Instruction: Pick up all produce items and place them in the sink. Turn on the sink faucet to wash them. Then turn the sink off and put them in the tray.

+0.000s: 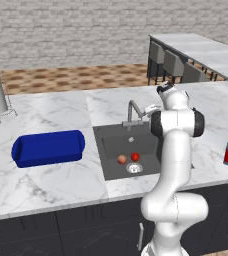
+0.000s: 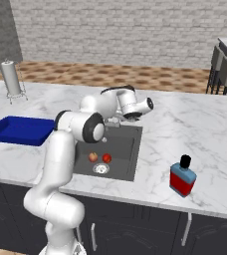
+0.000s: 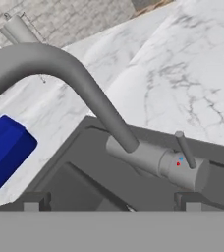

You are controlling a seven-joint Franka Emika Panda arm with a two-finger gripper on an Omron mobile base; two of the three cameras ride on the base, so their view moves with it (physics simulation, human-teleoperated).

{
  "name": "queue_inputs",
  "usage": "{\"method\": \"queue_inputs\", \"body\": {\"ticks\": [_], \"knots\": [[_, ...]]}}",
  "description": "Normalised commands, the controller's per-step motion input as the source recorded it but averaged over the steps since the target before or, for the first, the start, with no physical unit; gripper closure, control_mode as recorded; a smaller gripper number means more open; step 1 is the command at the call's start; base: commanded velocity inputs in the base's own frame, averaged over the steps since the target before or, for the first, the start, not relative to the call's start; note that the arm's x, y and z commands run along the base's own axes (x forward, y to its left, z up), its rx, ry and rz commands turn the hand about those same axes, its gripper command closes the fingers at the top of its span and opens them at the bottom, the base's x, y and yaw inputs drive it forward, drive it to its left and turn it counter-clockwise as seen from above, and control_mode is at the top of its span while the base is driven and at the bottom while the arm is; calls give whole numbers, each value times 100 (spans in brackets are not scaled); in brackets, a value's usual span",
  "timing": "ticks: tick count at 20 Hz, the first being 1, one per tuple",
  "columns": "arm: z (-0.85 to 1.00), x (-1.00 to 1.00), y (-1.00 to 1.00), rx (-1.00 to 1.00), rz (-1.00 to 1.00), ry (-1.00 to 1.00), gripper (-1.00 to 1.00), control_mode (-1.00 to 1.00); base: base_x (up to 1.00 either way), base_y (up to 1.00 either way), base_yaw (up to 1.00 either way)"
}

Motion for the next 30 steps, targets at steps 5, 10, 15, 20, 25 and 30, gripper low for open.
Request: {"method": "queue_inputs", "body": {"ticks": [5, 10, 15, 20, 25, 30], "knots": [[-17, 14, 0, 0, 0, 1, -100, -100, 0, 0, 0], [-30, 6, 0, 0, 0, 1, -100, -100, 0, 0, 0], [-20, 8, 0, 0, 0, 0, -100, -100, 0, 0, 0], [-2, 12, 0, 0, 0, 0, -100, -100, 0, 0, 0], [0, 20, 0, 0, -2, 0, -100, -100, 0, 0, 0], [-1, 16, 0, 0, -5, 0, -100, -100, 0, 0, 0]]}}
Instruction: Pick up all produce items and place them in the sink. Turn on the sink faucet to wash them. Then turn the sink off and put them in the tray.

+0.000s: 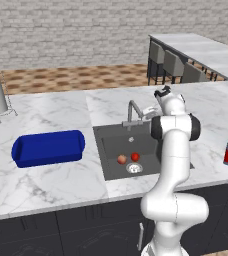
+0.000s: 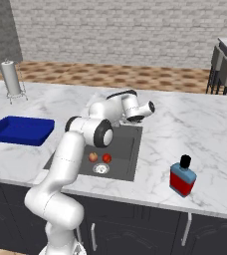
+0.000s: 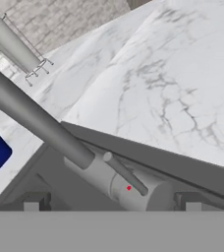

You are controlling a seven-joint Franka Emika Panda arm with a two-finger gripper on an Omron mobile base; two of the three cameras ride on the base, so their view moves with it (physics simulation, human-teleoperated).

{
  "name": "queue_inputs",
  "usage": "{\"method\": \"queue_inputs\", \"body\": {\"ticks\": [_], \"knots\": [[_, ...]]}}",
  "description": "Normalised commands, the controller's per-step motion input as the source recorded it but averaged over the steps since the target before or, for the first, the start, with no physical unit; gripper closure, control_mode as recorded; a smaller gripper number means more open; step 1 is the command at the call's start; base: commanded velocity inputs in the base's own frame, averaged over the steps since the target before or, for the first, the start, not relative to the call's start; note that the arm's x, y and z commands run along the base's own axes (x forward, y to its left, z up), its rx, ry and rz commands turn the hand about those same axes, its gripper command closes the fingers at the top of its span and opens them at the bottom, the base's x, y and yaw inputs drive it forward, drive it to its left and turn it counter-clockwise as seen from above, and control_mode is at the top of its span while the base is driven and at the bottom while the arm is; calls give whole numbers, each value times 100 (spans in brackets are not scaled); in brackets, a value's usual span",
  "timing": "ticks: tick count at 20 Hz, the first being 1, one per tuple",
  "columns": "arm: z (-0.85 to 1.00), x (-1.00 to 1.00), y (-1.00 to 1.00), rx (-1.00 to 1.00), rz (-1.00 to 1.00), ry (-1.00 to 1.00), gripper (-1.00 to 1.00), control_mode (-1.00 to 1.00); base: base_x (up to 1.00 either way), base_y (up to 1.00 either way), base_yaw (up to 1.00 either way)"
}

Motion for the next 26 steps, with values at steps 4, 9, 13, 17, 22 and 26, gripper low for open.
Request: {"method": "queue_inputs", "body": {"ticks": [4, 9, 13, 17, 22, 26], "knots": [[-5, 8, 0, 0, -8, 0, -100, -100, 0, 0, 0], [-9, 14, 2, 0, -9, 0, -100, -100, 0, 0, 0], [-17, 0, 10, 0, -8, 0, -100, -100, 0, 0, 0], [-21, 0, 9, 0, -6, 0, -100, -100, 0, 0, 0], [-11, 8, 8, 0, -5, 0, -100, -100, 0, 0, 0], [0, 38, 1, 0, -5, 0, -100, -100, 0, 0, 0]]}}
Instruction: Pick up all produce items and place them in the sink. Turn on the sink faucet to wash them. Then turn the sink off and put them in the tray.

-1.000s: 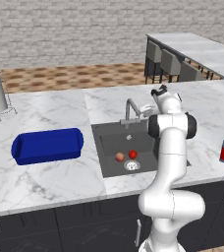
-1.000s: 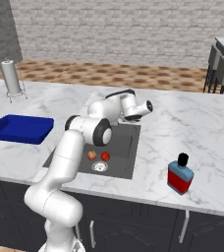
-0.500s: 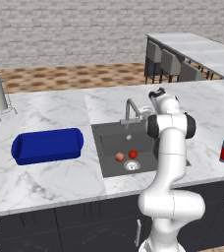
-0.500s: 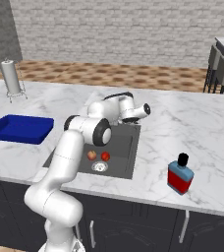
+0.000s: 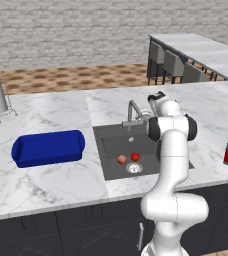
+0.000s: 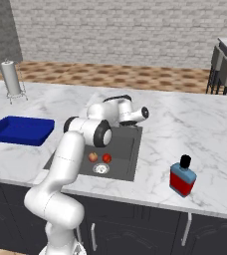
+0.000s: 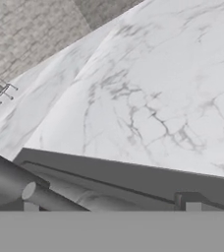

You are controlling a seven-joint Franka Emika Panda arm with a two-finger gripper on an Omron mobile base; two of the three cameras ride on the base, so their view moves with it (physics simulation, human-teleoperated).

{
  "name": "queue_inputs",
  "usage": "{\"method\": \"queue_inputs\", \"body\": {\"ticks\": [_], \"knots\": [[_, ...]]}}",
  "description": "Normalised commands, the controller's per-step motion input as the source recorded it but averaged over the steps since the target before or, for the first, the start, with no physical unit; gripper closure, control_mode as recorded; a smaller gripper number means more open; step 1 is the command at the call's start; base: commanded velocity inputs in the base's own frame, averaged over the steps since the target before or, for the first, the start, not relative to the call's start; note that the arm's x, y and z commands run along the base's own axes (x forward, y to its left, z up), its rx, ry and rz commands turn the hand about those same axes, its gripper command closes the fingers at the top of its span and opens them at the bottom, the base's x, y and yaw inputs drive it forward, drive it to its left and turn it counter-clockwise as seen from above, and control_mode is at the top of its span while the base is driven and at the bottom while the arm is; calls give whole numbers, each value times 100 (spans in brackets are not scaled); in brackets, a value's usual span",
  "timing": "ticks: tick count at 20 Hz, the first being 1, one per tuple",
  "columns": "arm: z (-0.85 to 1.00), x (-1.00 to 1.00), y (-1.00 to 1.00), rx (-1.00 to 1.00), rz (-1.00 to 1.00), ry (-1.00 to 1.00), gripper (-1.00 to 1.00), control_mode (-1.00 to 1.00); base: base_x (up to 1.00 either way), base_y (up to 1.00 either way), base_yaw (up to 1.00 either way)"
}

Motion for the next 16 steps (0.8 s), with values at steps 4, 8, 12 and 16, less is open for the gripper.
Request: {"method": "queue_inputs", "body": {"ticks": [4, 8, 12, 16], "knots": [[0, 46, 1, 0, -5, 0, -100, -100, 0, 0, 0], [-2, 41, 0, 0, -5, 0, -100, -100, 0, 0, 0], [-6, 31, 1, 0, -5, 2, 100, -100, 0, 0, 0], [-7, 22, -6, 0, -4, 7, 100, -100, 0, 0, 0]]}}
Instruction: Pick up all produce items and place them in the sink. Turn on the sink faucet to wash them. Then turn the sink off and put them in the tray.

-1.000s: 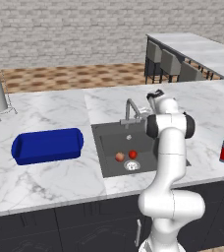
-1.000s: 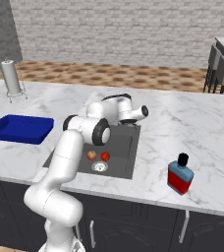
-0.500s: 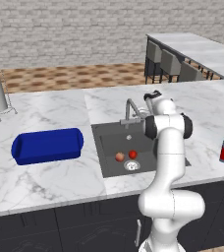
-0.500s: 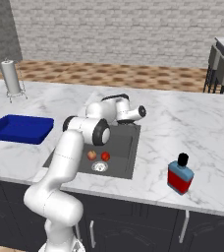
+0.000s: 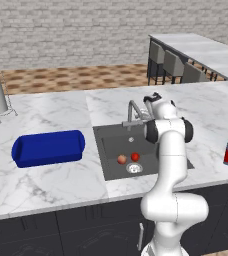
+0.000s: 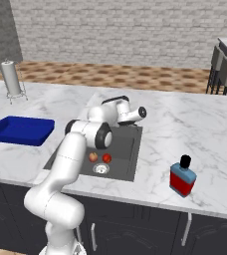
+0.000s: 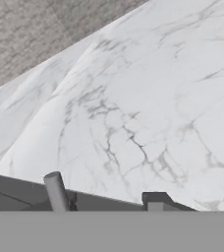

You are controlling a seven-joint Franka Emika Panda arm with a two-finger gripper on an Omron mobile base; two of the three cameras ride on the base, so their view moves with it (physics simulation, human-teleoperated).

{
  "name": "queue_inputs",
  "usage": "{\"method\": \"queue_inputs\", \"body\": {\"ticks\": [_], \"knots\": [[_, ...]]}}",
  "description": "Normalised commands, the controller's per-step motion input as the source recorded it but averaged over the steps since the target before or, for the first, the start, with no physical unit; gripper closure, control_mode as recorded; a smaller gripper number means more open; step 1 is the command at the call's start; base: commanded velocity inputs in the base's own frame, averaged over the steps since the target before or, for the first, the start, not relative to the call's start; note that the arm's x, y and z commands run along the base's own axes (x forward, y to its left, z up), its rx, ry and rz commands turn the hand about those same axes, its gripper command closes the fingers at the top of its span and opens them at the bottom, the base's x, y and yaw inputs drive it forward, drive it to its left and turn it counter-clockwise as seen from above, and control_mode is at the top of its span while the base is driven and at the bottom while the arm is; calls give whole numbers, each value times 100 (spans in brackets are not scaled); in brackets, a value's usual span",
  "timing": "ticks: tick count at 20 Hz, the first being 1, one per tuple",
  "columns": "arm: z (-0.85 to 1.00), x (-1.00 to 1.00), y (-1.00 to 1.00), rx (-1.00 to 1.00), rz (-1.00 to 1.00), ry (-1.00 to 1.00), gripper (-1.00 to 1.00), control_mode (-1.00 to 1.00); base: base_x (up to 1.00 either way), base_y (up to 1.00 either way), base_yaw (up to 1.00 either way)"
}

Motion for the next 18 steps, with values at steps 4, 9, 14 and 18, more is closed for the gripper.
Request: {"method": "queue_inputs", "body": {"ticks": [4, 9, 14, 18], "knots": [[-14, 16, -34, 1, -3, 14, 100, -100, 0, 0, 0], [-9, 16, -40, 3, -4, 14, 100, -100, 0, 0, 0], [0, 14, -61, 9, -10, 11, 100, -100, 0, 0, 0], [-3, 9, -61, 9, -13, 11, 100, -100, 0, 0, 0]]}}
